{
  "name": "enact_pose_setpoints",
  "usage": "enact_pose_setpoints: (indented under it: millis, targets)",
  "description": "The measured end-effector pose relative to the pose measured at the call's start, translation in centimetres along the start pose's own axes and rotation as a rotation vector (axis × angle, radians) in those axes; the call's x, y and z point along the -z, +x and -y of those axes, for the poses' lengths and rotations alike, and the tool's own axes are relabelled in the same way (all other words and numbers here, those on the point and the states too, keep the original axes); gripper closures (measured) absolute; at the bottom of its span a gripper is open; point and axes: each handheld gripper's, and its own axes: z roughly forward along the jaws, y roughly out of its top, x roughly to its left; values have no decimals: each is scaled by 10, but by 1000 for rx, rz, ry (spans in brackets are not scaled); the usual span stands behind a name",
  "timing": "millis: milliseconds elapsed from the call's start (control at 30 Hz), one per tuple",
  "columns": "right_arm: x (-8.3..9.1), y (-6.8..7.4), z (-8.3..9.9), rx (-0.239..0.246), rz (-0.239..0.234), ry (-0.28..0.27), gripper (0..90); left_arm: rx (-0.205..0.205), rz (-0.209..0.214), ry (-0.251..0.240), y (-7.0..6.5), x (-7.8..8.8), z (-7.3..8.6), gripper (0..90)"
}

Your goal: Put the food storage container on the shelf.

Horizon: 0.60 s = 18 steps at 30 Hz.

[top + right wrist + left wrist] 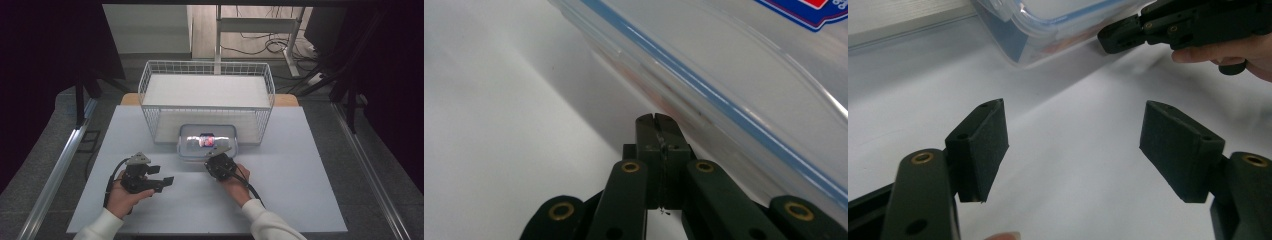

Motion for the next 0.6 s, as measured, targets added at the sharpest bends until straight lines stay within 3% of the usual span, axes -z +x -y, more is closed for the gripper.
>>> enact_pose_setpoints:
  millis: [600]
  targets:
    - [0,-18,-12,-69,-3,-53,887,6,-5,10,1,-1,1,273]
